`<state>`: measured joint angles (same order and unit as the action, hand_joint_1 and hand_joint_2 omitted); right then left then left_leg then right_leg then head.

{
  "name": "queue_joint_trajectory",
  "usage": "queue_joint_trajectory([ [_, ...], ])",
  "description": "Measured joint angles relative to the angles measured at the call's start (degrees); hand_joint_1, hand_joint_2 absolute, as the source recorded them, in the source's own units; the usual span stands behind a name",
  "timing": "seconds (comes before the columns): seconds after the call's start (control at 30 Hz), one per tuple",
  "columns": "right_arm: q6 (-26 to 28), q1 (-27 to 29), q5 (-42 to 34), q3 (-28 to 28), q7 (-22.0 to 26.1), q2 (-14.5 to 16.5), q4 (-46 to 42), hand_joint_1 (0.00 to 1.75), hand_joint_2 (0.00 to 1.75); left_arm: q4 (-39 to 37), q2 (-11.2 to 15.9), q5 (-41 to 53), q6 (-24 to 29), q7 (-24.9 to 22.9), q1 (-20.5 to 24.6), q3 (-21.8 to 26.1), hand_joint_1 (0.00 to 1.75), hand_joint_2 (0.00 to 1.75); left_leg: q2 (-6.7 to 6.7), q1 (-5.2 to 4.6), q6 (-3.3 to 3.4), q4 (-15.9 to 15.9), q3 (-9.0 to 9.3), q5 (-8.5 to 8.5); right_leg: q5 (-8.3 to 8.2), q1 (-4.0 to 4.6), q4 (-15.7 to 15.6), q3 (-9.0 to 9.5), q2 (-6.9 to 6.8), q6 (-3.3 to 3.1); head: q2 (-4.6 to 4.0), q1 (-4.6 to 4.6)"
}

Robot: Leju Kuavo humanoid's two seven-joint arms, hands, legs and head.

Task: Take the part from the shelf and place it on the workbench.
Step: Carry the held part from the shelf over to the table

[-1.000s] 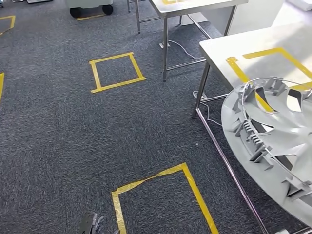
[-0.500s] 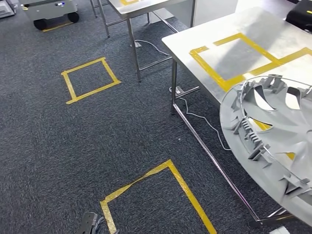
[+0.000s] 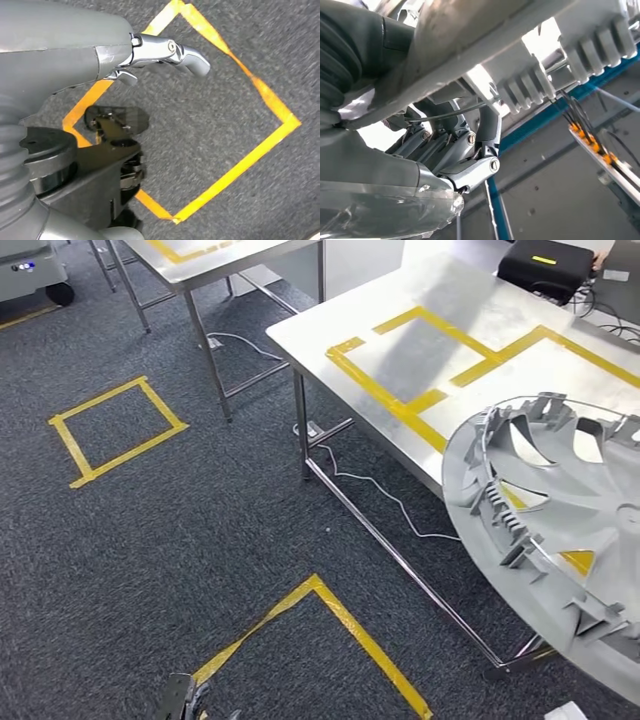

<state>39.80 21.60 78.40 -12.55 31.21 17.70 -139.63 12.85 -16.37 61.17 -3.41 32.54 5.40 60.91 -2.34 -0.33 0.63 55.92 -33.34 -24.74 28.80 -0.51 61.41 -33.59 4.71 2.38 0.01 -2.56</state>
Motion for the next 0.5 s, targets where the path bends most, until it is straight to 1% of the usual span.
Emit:
queue_joint_trajectory([
  [0.03,0.0,0.0,0.0,0.0,0.0,0.0,0.0,1.75,1.75,0.0,0.0,0.0,0.0,0.0,0.0,0.0,0.0,1.75,0.52,0.01,0.19,-0.1,0.41,-0.22,1.49,0.17,2.8,-1.41,-1.66,0.07,0.0,0.17],
  [0.07,0.0,0.0,0.0,0.1,0.0,0.0,0.1,1.75,1.75,0.0,0.0,0.0,0.0,0.0,-0.1,0.0,0.0,1.75,1.11,-0.05,0.35,-0.1,0.74,-0.55,3.13,0.31,6.5,-3.39,-3.0,0.19,-0.01,0.32],
  [0.1,0.0,0.0,0.1,0.1,0.0,0.0,0.2,1.75,1.75,0.0,0.0,0.0,0.0,0.0,-0.2,0.0,0.0,1.75,1.76,-0.09,0.42,-0.1,1.05,-0.91,4.48,0.31,10.3,-5.57,-3.64,0.38,-0.01,0.4],
  [0.13,0.0,0.0,0.2,0.1,-0.1,0.0,0.3,1.75,1.75,0.0,0.1,0.0,0.0,0.0,-0.3,0.0,0.0,1.75,2.46,-0.11,0.43,-0.1,1.45,-1.32,5.22,0.27,13.2,-7.44,-4.01,0.61,-0.01,0.43],
  [0.17,0.0,0.0,0.4,0.2,-0.2,0.0,0.6,1.75,1.75,0.0,0.1,0.0,0.0,0.0,-0.3,0.0,0.0,1.75,3.08,-0.09,0.37,-0.1,1.93,-1.73,4.68,0.19,13.8,-8.19,-4.21,0.85,-0.01,0.44],
  [0.2,0.0,0.0,0.7,0.4,-0.3,0.0,0.8,1.75,1.75,0.0,0.1,0.0,0.0,0.0,-0.4,0.0,0.0,1.75,3.66,-0.05,0.27,-0.1,2.52,-2.16,3.11,0.09,12.3,-7.85,-4.46,1.05,-0.01,0.48],
  [0.23,0.0,0.0,1.1,0.6,-0.4,0.0,1.2,1.75,1.75,0.0,0.2,-0.1,0.0,0.0,-0.4,0.0,0.0,1.75,4.22,0.0,0.1,-0.1,3.28,-2.7,0.6,-0.01,8.7,-6.41,-5.02,1.17,-0.01,0.49],
  [0.27,0.0,0.0,1.6,1.0,-0.5,-0.1,1.6,1.75,1.75,0.0,0.2,-0.2,-0.1,0.0,-0.4,0.0,0.0,1.75,4.73,0.02,-0.17,-0.1,4.04,-3.24,-1.39,0.05,4.9,-4.74,-5.95,1.23,-0.01,0.54],
  [0.3,0.0,0.0,2.1,1.5,-0.7,-0.1,2.1,1.75,1.75,0.0,0.4,-0.3,-0.1,0.0,-0.4,0.0,0.0,1.75,5.16,-0.06,-0.53,0.0,4.62,-3.77,-2.3,0.21,1.5,-3.3,-6.79,0.97,-0.01,0.66],
  [0.33,-0.1,-0.1,2.9,2.1,-0.9,-0.2,2.7,1.75,1.75,0.0,0.5,-0.6,-0.2,0.0,-0.4,0.1,0.0,1.75,5.61,-0.15,-0.9,0.0,5.01,-4.28,-2.78,0.37,-0.8,-2.18,-7.46,0.49,-0.01,0.69],
  [0.37,-0.1,-0.2,3.7,2.9,-1.4,-0.2,3.5,1.75,1.75,0.0,0.8,-0.9,-0.3,0.0,-0.4,0.2,0.0,1.75,6.0,-0.28,-1.27,0.1,5.29,-4.62,-2.31,0.57,-1.4,-1.84,-7.64,-0.12,-0.01,0.63],
  [0.4,-0.1,-0.3,4.9,3.8,-2.2,-0.3,4.3,1.75,1.75,0.0,1.0,-1.6,-0.5,0.0,-0.4,0.2,0.0,1.75,6.32,-0.33,-1.56,0.2,5.52,-4.85,-2.05,0.63,-1.7,-1.59,-7.3,-0.8,-0.01,0.59],
  [0.43,-0.1,-0.4,6.4,4.8,-3.6,-0.4,5.3,1.75,1.75,0.0,1.2,-2.4,-0.7,0.0,-0.3,0.3,0.0,1.75,6.53,-0.26,-1.79,0.4,5.67,-4.95,-2.23,0.58,-1.6,-1.22,-6.84,-1.29,0.0,0.41],
  [0.47,-0.2,-0.7,7.9,5.9,-5.4,-0.6,6.3,1.75,1.75,0.0,1.3,-3.4,-0.9,0.0,-0.3,0.3,0.0,1.75,6.13,-0.13,-2.05,1.5,5.45,-4.87,-2.11,0.53,-1.7,-0.8,-6.46,-1.7,0.0,0.32],
  [0.5,-0.2,-1.0,9.4,7.3,-7.5,-0.9,7.6,1.75,1.75,0.0,1.6,-4.3,-1.0,-0.1,-0.2,0.3,0.0,1.75,5.37,0.02,-2.29,3.6,4.37,-4.94,-1.9,0.45,-1.9,-0.22,-6.14,-2.08,0.0,0.29],
])
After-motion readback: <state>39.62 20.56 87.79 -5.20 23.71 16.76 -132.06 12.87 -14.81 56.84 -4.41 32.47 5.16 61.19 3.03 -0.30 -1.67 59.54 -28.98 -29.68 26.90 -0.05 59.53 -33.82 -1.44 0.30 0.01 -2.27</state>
